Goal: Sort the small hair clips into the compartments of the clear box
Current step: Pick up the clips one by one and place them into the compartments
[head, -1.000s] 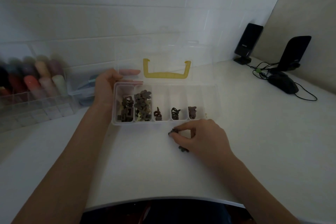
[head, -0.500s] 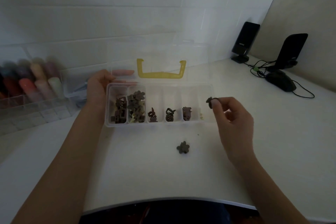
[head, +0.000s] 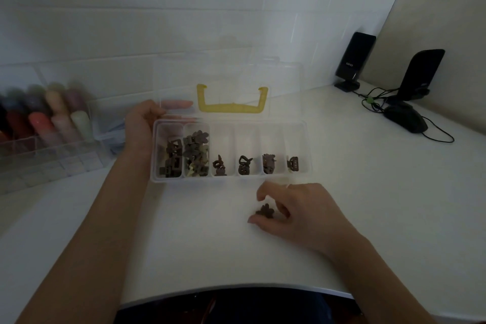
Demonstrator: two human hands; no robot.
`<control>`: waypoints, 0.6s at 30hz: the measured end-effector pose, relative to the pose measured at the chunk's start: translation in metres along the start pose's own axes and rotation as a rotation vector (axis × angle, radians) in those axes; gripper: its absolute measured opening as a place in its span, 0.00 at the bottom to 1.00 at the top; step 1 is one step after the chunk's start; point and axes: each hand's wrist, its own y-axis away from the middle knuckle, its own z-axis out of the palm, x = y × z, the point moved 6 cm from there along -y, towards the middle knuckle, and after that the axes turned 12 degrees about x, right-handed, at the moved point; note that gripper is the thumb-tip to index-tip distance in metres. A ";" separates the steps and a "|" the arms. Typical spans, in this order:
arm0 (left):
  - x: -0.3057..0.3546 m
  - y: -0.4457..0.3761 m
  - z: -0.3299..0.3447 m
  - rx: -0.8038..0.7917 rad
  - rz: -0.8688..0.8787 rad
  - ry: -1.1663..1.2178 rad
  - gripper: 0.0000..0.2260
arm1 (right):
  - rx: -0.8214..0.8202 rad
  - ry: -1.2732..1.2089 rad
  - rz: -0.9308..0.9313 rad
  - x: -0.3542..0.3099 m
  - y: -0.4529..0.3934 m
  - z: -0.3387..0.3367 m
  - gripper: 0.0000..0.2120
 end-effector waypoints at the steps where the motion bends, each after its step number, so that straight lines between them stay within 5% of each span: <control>1: 0.000 0.000 0.000 0.010 -0.004 -0.002 0.17 | -0.022 -0.005 -0.016 -0.002 0.001 0.004 0.14; 6: -0.001 0.002 0.001 0.027 -0.018 -0.018 0.17 | 0.097 -0.162 0.001 -0.011 -0.008 0.000 0.07; 11: -0.002 0.003 0.004 0.017 -0.018 -0.042 0.17 | 0.259 -0.317 0.073 -0.032 -0.040 -0.007 0.10; 18: -0.006 -0.001 -0.001 0.048 -0.028 -0.054 0.17 | 0.379 -0.108 -0.087 -0.058 -0.065 0.027 0.05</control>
